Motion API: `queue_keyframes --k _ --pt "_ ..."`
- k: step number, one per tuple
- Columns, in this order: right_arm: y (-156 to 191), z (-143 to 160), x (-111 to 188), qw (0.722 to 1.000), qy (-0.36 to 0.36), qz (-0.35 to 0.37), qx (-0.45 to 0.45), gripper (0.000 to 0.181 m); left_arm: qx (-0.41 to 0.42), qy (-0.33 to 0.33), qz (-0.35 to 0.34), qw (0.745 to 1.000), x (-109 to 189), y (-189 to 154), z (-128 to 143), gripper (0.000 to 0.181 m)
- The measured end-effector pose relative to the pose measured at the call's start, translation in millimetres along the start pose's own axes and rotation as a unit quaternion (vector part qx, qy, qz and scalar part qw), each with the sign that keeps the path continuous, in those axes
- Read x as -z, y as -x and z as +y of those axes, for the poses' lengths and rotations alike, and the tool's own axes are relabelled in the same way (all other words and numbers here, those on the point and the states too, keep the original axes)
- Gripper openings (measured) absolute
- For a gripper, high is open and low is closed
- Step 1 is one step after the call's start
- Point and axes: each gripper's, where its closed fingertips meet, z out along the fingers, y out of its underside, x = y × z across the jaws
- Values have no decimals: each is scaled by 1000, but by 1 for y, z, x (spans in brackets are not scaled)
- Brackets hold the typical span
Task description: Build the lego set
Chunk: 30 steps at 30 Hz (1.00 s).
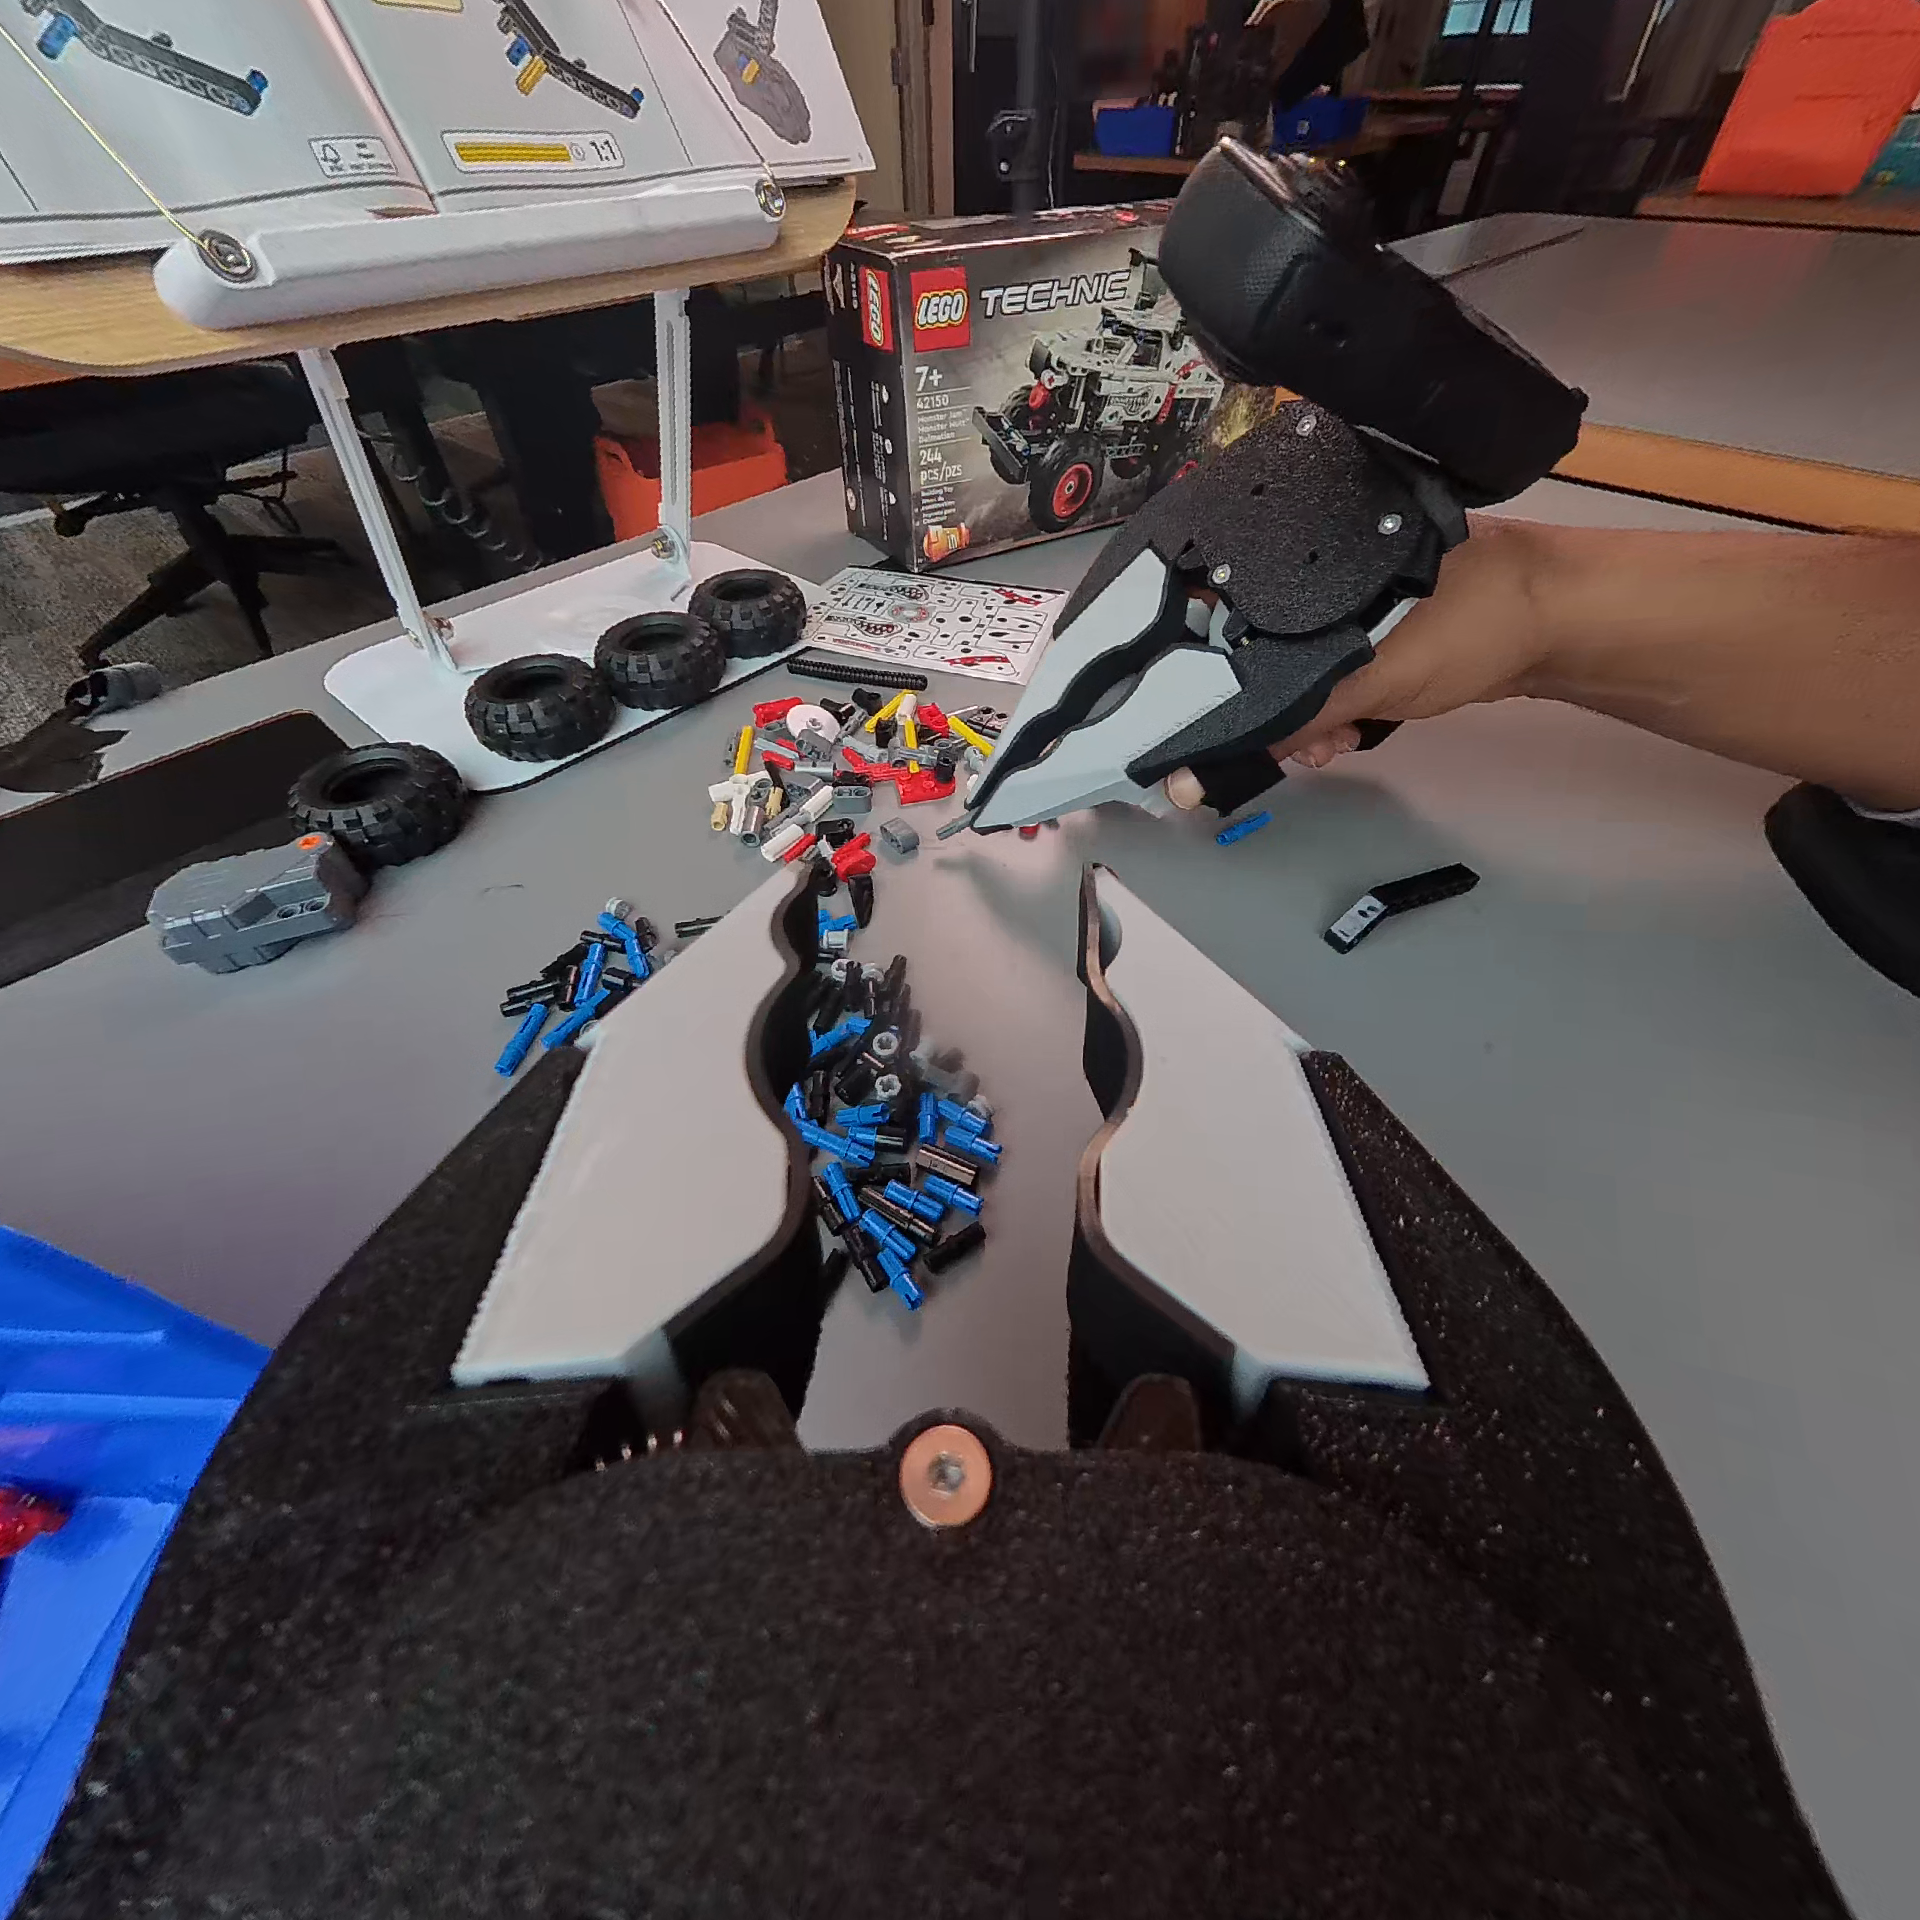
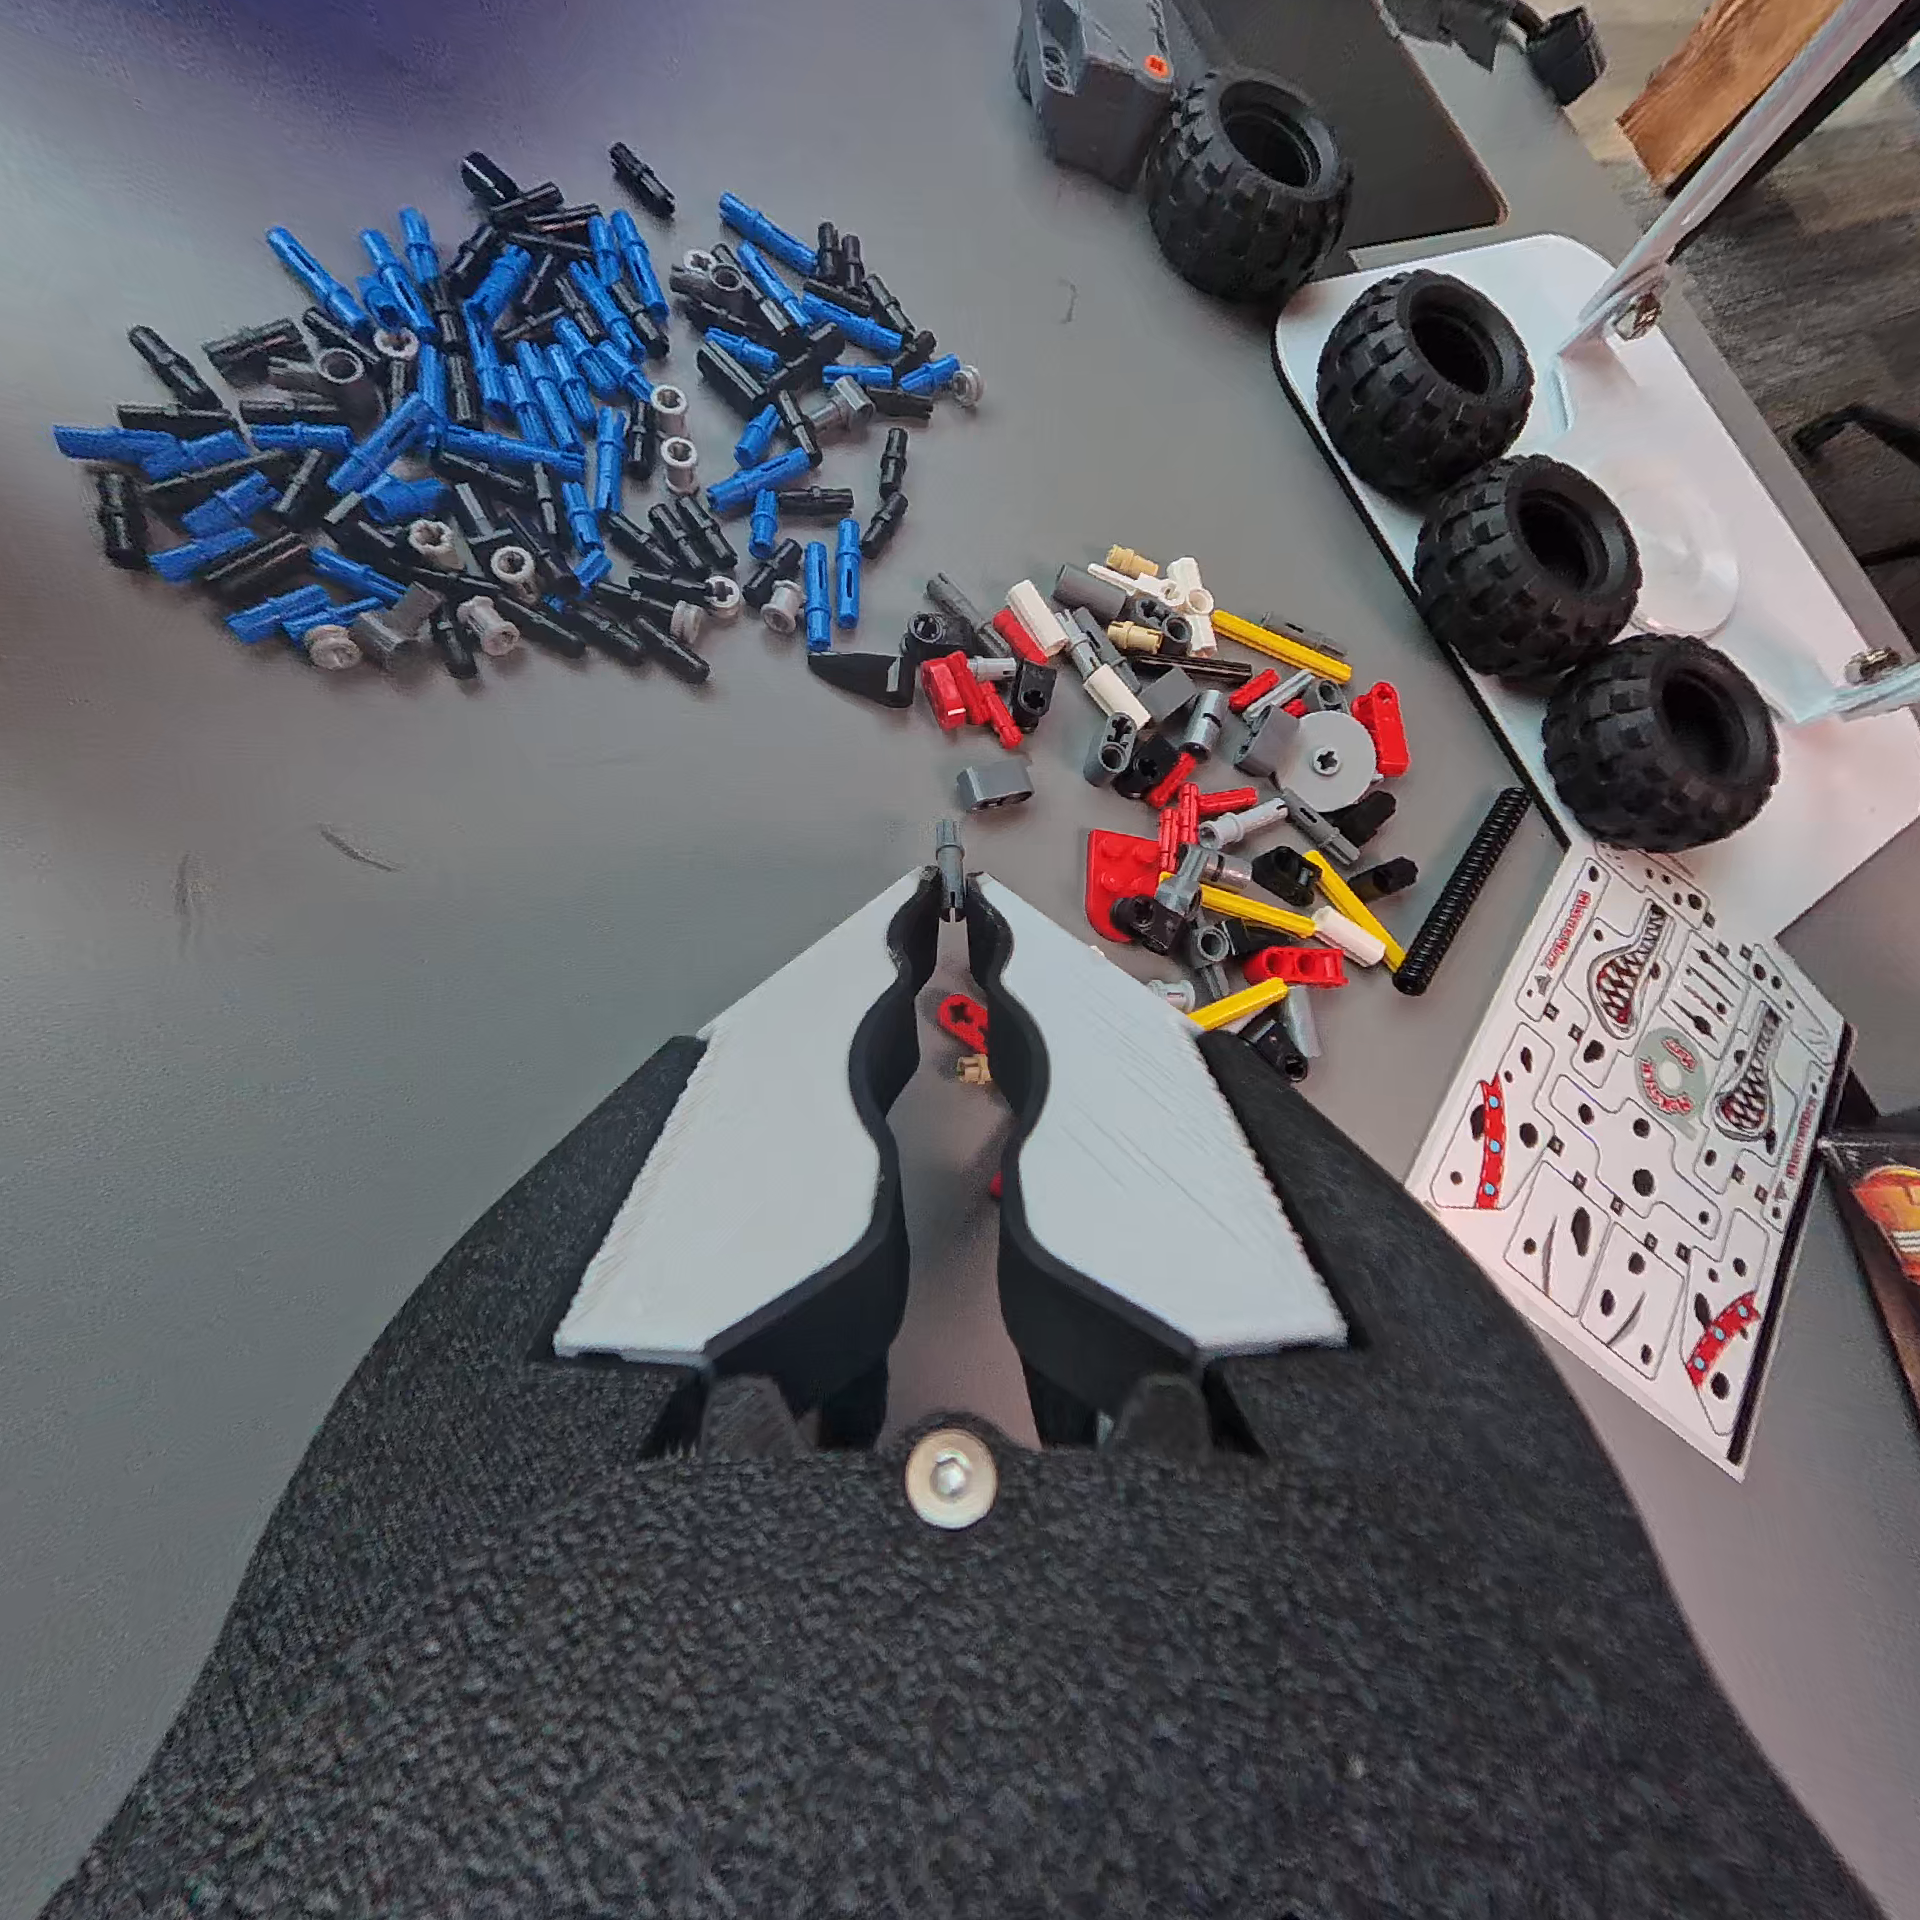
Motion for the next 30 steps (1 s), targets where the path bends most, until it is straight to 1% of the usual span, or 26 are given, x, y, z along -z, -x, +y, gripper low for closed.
queue_keyframes --k 3,4,7,10,13,14,16,18,20,24,30 --pt "-5 6 -4 1000 16 6 -9 6 2 2 0 1000 0 1 1 50" --pt "-4 7 -4 1000 13 1 -14 11 4 2 2 1000 -1 0 1 50" --pt "-7 3 6 999 -13 -8 -33 17 7 4 5 1000 -2 0 2 50" --pt "-28 -1 24 997 -46 5 -59 18 9 9 7 1000 -2 -1 4 51" --pt "-57 10 36 994 -53 30 -93 17 11 14 6 1000 -3 0 6 51" --pt "-65 17 39 993 -48 40 -101 16 11 17 4 1000 -4 1 8 51" --pt "-80 31 42 992 -35 64 -105 3 12 22 -1 1000 -4 3 10 51" --pt "-89 40 44 991 -27 81 -103 0 11 28 -9 999 -4 7 12 52" --pt "-90 44 44 991 -24 79 -105 0 8 38 -21 999 -4 11 15 52" --pt "-82 40 40 992 -29 67 -100 0 5 60 -41 997 -4 21 22 52" --pt "-72 34 37 994 -40 51 -87 3 20 88 -52 995 -4 30 33 50"
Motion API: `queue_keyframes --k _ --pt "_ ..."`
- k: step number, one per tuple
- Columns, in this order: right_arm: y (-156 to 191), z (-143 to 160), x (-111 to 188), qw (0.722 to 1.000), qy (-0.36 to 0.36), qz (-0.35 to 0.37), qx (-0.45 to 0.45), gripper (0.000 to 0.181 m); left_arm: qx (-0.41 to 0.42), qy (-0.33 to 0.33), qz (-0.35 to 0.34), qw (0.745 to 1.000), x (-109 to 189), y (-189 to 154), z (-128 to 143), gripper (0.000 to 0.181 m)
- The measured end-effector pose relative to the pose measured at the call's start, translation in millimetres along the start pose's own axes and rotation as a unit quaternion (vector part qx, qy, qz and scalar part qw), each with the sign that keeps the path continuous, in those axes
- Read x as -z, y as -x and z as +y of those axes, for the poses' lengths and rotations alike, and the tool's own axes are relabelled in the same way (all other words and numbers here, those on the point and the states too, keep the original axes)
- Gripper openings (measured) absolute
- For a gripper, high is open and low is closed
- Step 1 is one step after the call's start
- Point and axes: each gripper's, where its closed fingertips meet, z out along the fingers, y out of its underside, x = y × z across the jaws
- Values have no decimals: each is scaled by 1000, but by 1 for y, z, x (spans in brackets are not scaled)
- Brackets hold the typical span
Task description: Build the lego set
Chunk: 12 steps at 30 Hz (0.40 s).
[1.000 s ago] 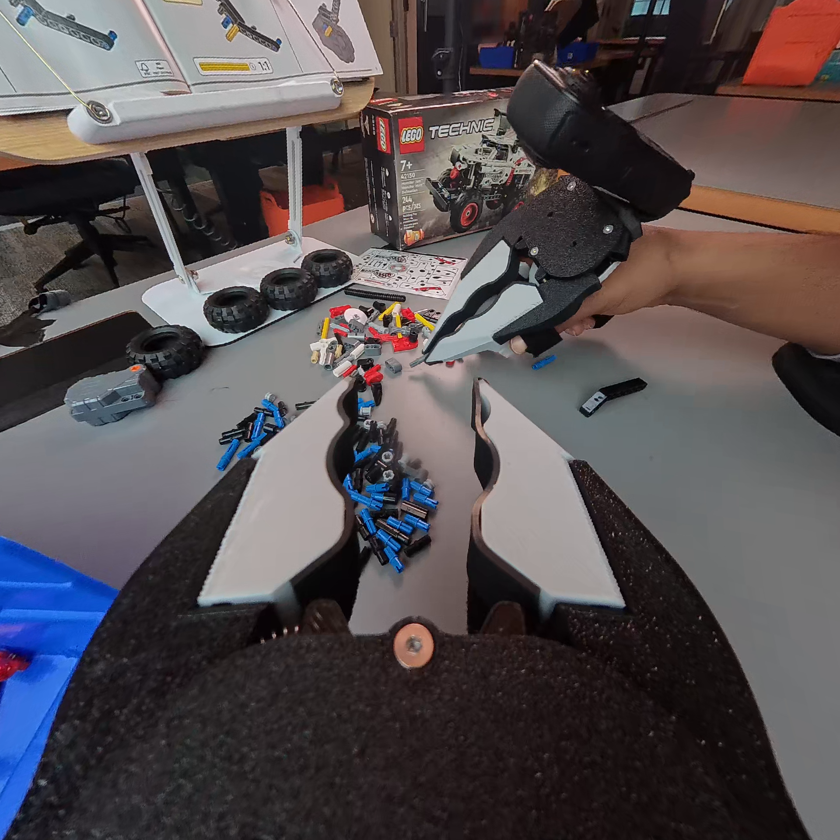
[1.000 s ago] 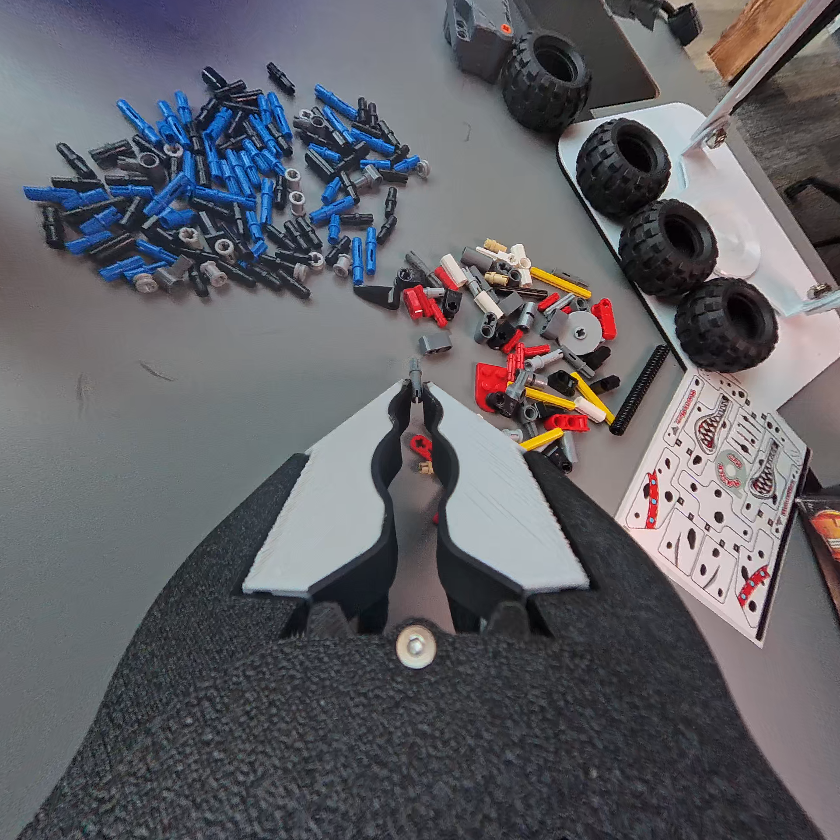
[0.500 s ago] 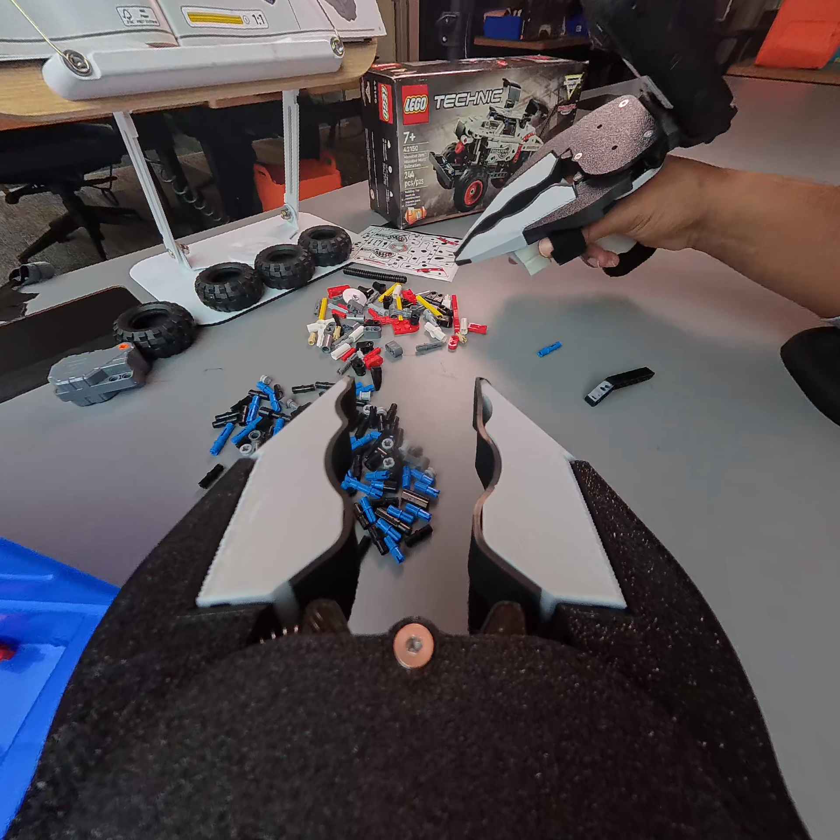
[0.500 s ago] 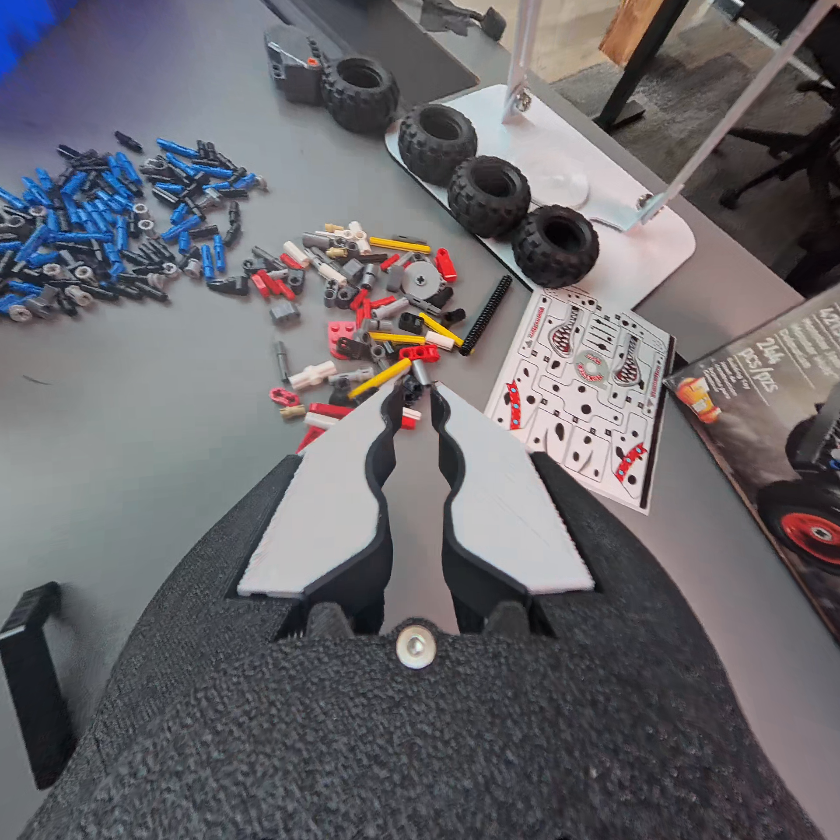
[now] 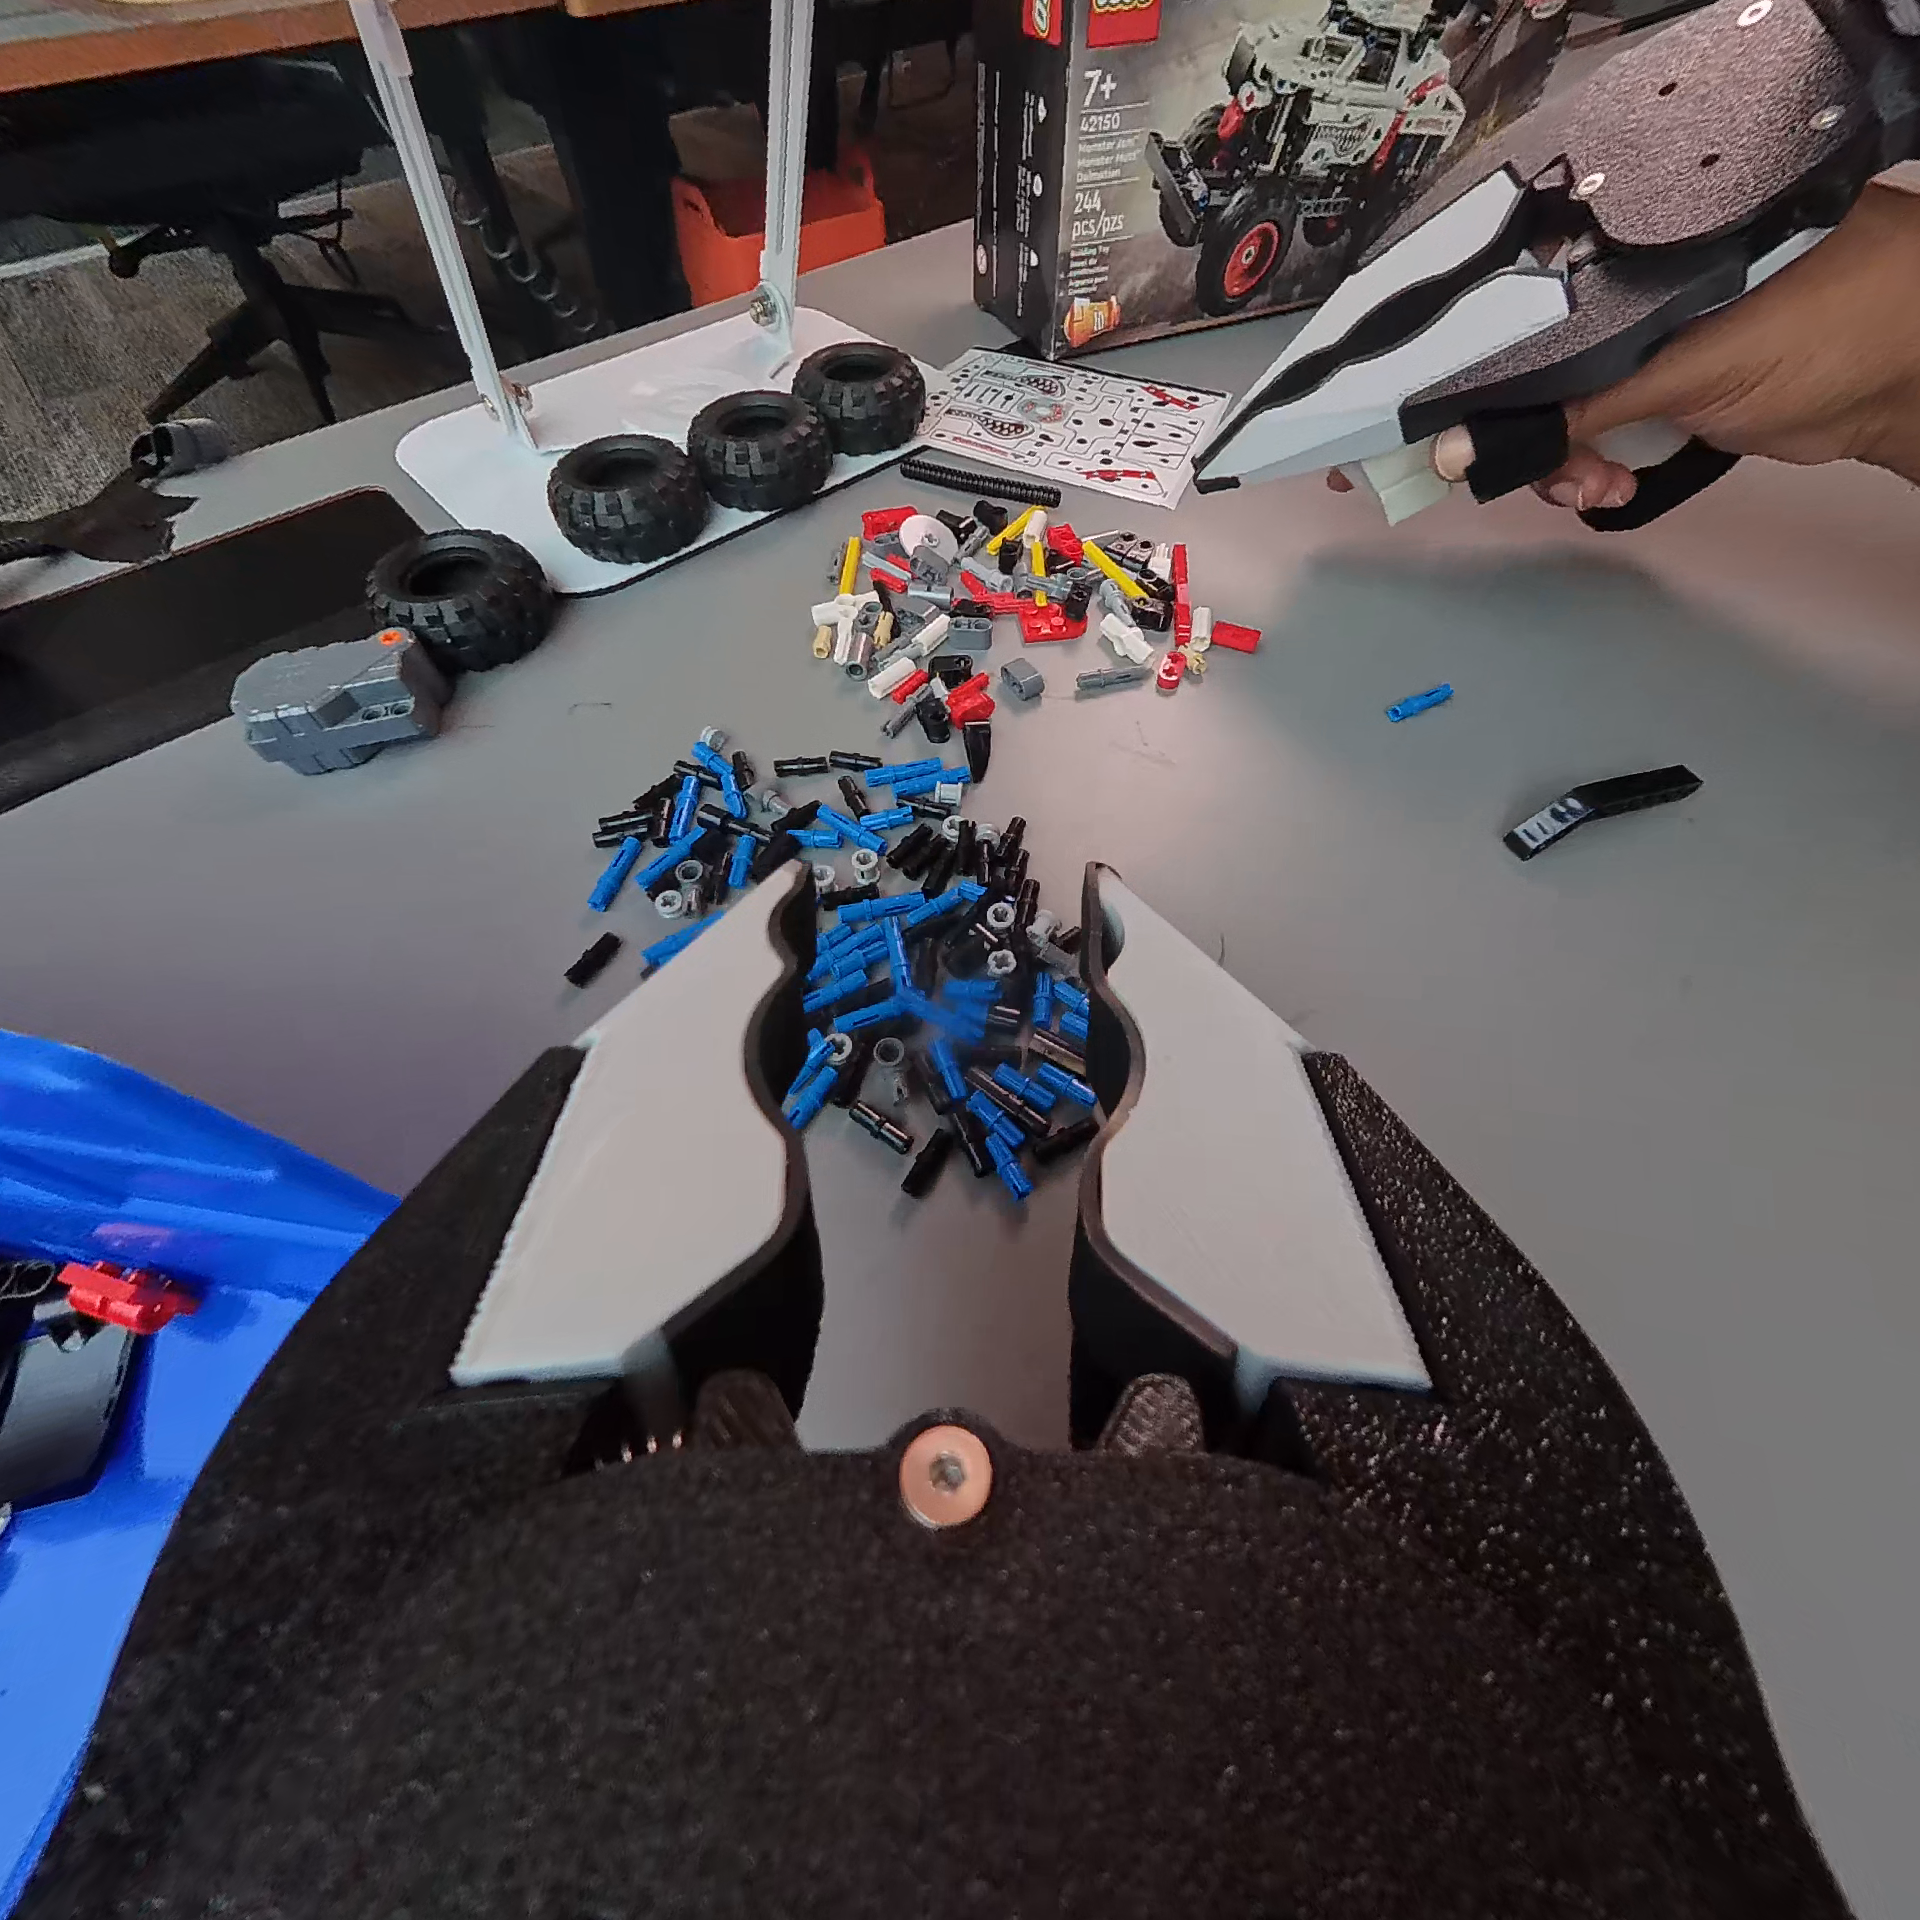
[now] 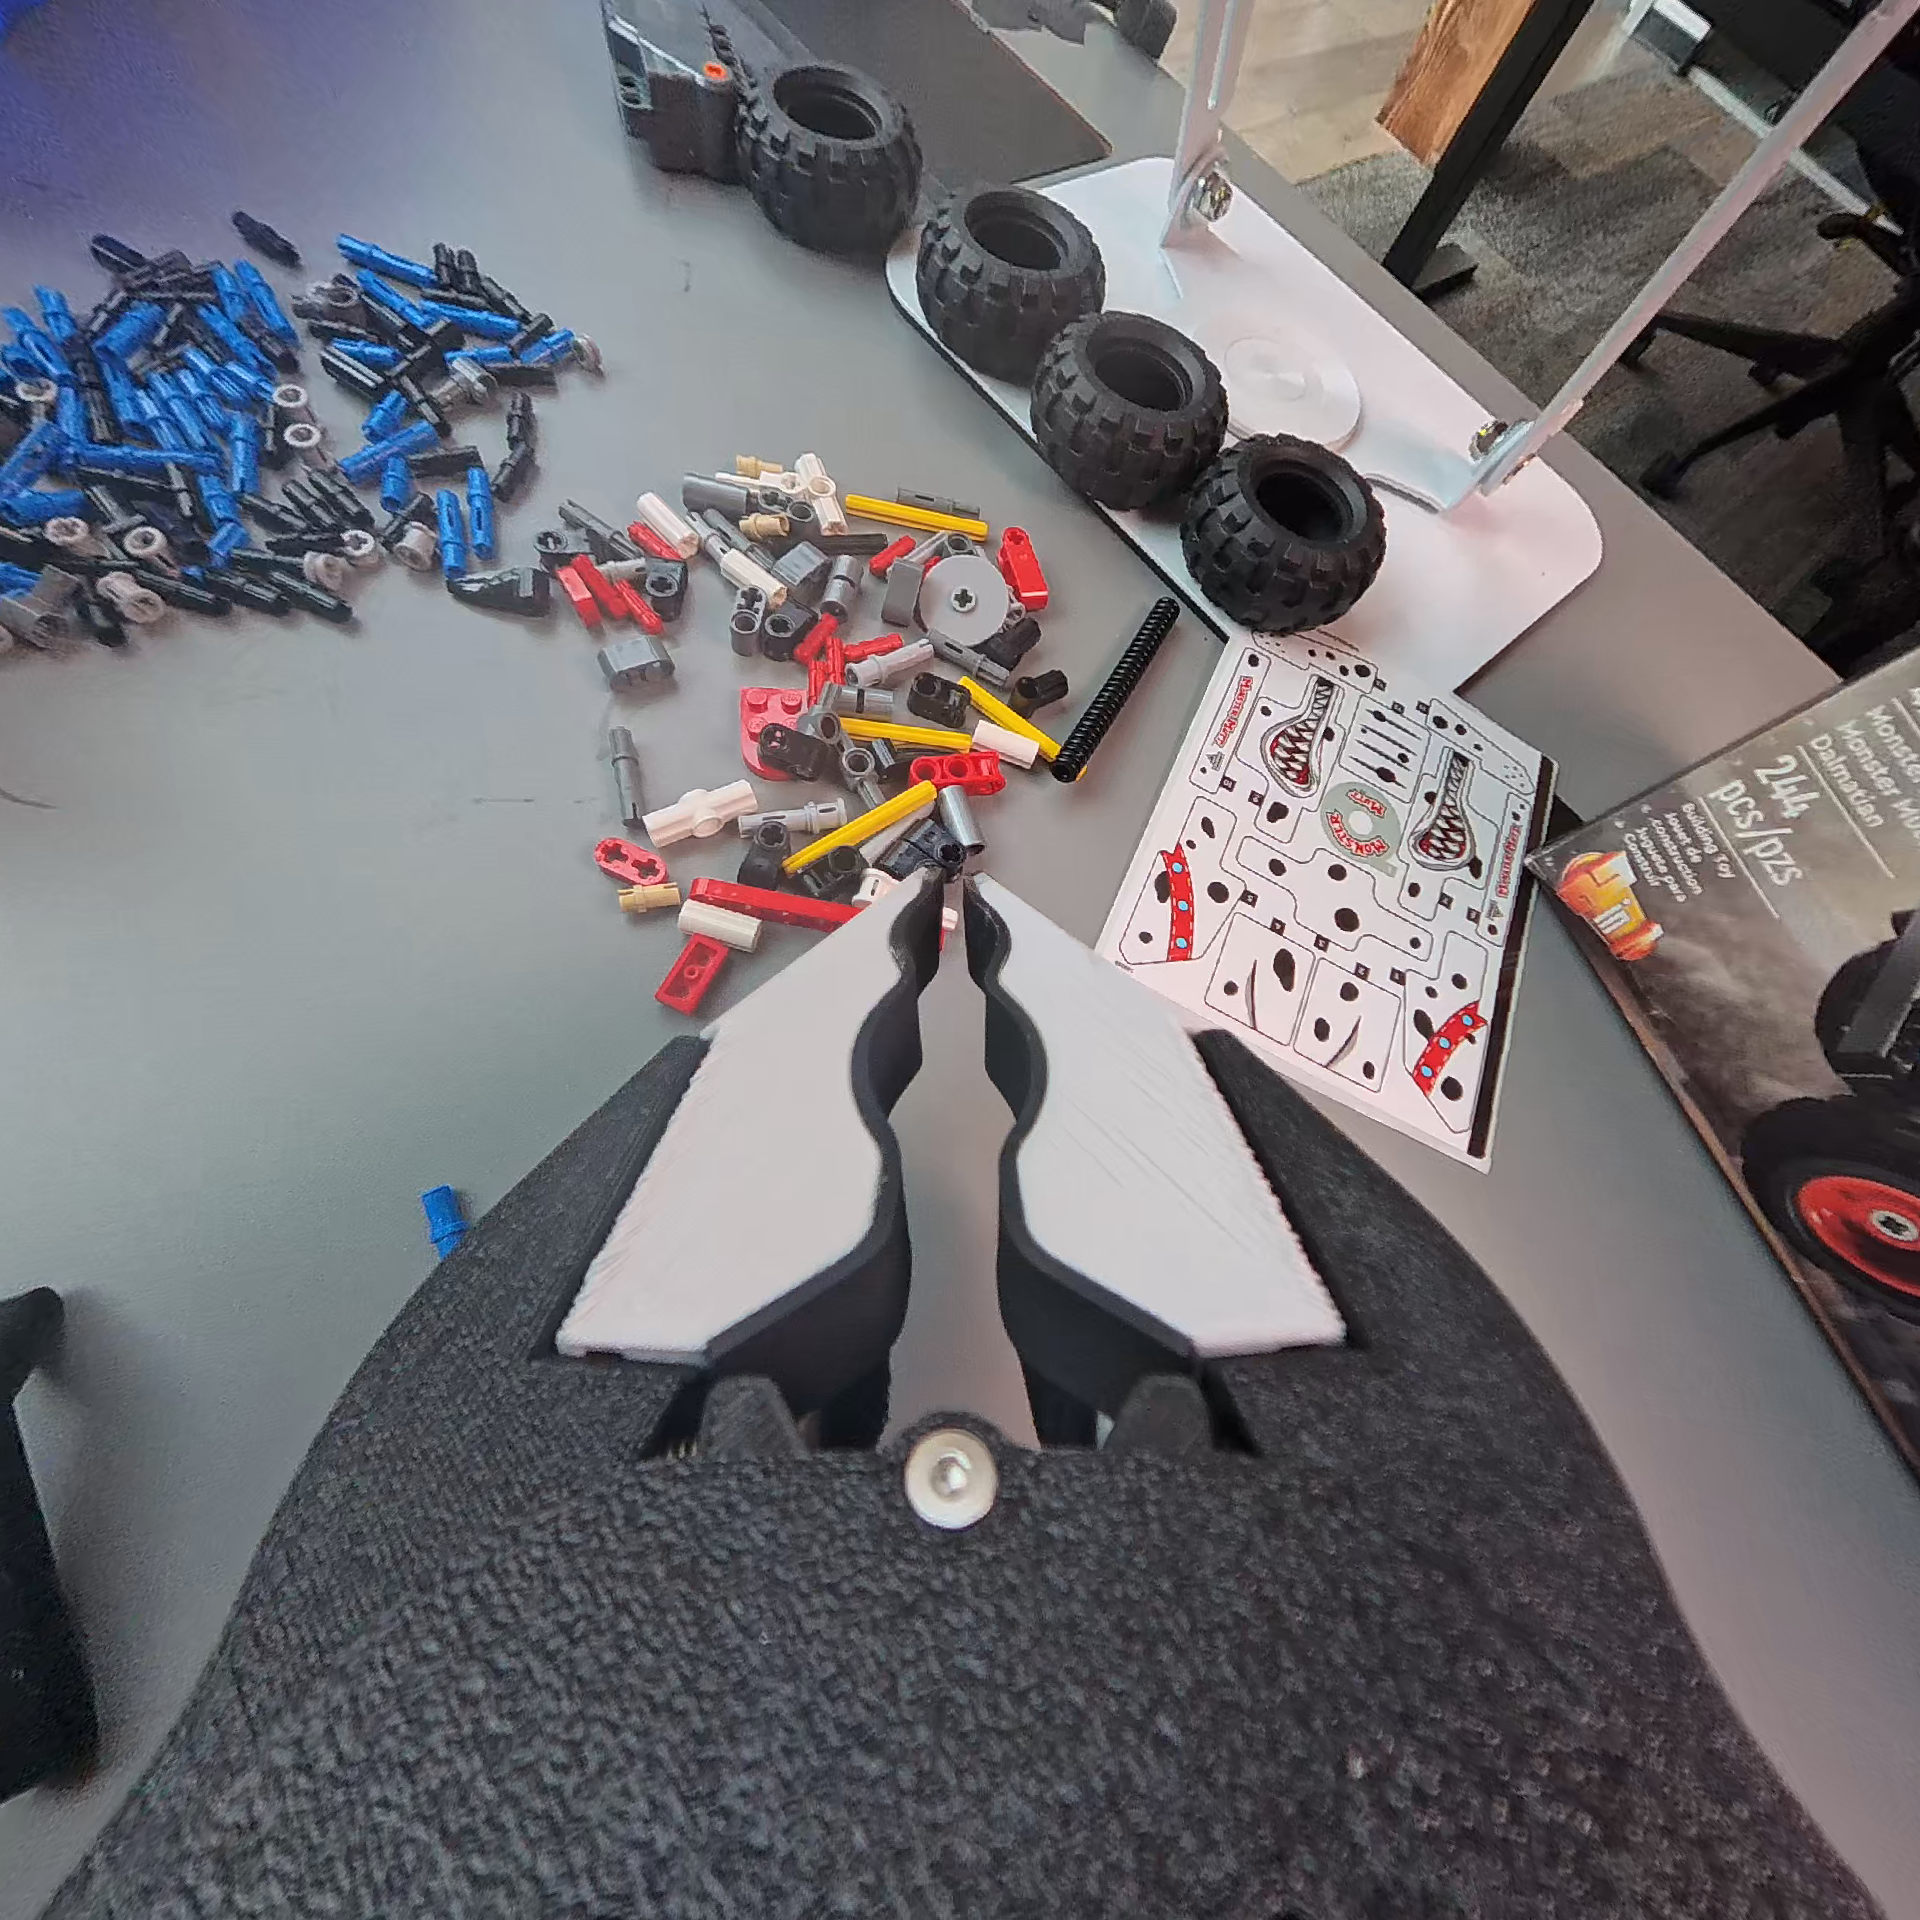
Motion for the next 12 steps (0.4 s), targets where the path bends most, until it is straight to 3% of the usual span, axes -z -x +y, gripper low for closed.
queue_keyframes --k 7,12 --pt "12 -23 8 998 -56 -26 0 13 -16 46 -4 999 -2 7 15 42" --pt "19 -45 19 993 -109 -44 -8 24 -49 112 40 992 0 1 39 34"
